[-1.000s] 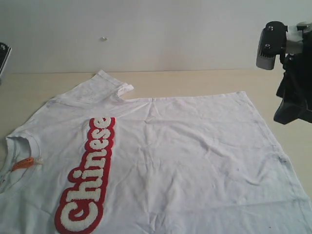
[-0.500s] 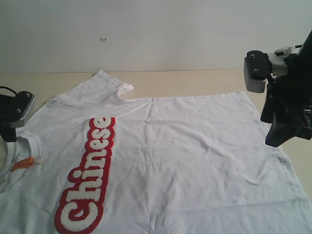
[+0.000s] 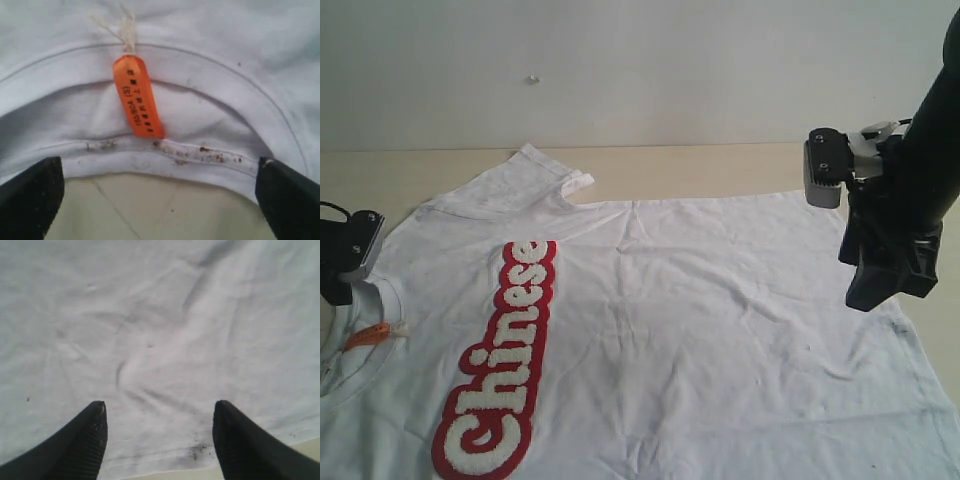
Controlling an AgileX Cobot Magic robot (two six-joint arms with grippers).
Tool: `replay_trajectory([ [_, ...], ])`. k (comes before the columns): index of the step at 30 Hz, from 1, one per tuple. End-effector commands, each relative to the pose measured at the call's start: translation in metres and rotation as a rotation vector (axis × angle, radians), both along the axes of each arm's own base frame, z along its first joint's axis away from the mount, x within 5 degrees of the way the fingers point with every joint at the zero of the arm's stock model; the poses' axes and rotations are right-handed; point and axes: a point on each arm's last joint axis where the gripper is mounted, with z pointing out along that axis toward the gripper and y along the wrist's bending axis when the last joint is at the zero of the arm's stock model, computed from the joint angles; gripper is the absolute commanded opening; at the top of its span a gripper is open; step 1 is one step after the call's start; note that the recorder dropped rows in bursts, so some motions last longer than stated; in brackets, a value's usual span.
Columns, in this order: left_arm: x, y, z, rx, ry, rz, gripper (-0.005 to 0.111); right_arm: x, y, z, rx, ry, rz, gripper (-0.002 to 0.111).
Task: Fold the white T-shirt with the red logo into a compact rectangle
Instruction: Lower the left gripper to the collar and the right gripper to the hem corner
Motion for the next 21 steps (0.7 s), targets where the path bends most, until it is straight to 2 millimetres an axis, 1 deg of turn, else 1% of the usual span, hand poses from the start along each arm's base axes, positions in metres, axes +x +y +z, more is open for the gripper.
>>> replay_trajectory([
  [1, -0.005, -0.001, -0.010, -0.002, -0.029, 0.000, 0.105, 0.004, 0.001, -0.004, 0.009, 0.001, 0.005, 0.060],
  [6, -0.008, -0.002, -0.015, -0.002, -0.039, -0.005, 0.105, 0.005, 0.001, -0.007, 0.009, 0.006, 0.012, 0.060],
  [8, -0.008, -0.002, -0.017, -0.001, -0.034, -0.009, 0.105, 0.004, 0.001, -0.007, 0.008, 0.013, 0.041, 0.060],
  [13, -0.008, -0.002, -0.025, -0.001, -0.009, -0.012, 0.105, 0.003, 0.001, -0.007, 0.010, 0.019, 0.061, 0.060],
  [16, -0.007, -0.002, -0.030, 0.000, -0.009, -0.011, 0.105, 0.004, 0.001, -0.010, 0.010, 0.027, 0.060, 0.060],
  [21, -0.005, -0.002, -0.032, 0.002, -0.031, -0.010, 0.105, 0.005, 0.001, -0.016, 0.011, 0.046, 0.060, 0.060],
])
